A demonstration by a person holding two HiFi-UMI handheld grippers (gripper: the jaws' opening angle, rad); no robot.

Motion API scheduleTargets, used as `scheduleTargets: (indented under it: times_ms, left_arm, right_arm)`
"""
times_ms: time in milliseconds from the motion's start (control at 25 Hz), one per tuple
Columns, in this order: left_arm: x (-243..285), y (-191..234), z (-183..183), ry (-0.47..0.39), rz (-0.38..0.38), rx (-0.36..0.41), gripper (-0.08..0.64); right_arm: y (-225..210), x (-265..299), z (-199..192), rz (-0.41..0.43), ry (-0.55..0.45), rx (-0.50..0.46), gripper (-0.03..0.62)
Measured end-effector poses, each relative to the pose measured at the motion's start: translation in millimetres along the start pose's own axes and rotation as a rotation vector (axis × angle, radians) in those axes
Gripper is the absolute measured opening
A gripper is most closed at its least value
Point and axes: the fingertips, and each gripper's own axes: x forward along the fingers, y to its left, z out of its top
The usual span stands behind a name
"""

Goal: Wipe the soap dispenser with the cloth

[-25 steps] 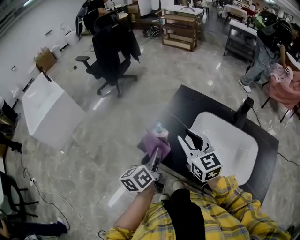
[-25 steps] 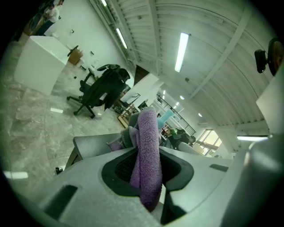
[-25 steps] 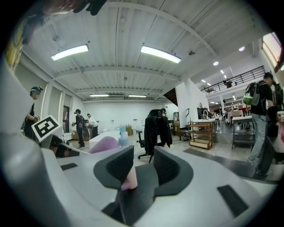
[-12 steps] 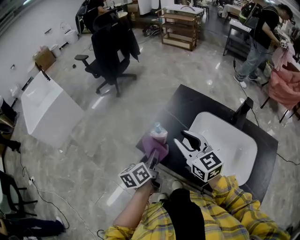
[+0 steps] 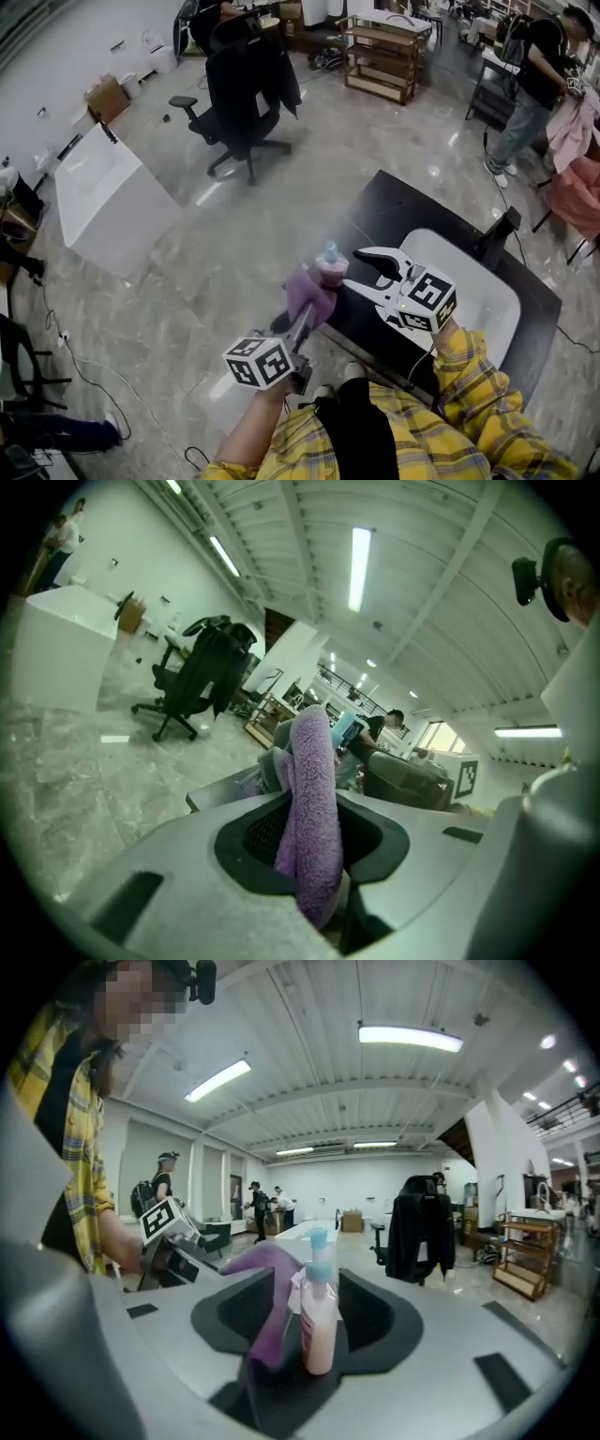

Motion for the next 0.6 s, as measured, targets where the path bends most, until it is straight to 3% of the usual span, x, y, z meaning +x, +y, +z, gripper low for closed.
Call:
scheduleTargets:
  times_ms: [440, 600]
  left_arm:
    - [-37.6, -6.7, 4.9, -0.007, 0.006, 0.048, 0.077]
    - [-40.2, -11.1, 5.7, -0.015, -0.012, 0.059, 0.077]
  right_arm:
    - [4.7, 49.0, 6.7, 0.279, 0.118, -0.177, 0.219]
    - [1.2, 53.3, 7.9, 0.335, 0.107, -0.143, 0.219]
